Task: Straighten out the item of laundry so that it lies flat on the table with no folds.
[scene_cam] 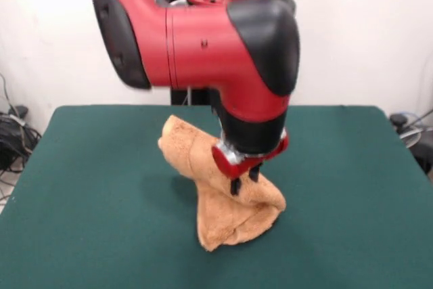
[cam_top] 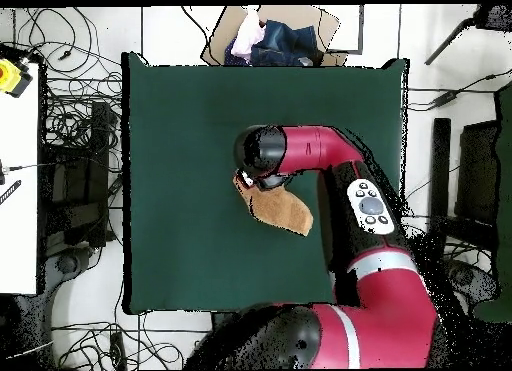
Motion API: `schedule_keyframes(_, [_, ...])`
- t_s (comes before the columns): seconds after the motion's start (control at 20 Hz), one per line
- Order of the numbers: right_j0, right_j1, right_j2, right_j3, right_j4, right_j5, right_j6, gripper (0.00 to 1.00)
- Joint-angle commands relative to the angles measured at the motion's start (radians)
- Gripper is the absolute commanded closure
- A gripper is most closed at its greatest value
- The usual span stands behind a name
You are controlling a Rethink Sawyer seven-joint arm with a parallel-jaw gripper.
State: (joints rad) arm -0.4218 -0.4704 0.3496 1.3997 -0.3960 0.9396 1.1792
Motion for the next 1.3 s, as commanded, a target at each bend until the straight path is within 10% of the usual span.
schedule_keyframes(0.05, [-0.016,-0.152,-0.045,0.105,-0.019,0.042,0.043,1.0])
schedule_keyframes(1.3, [0.046,-0.056,-0.075,-0.032,-0.013,-0.001,0.142,1.0])
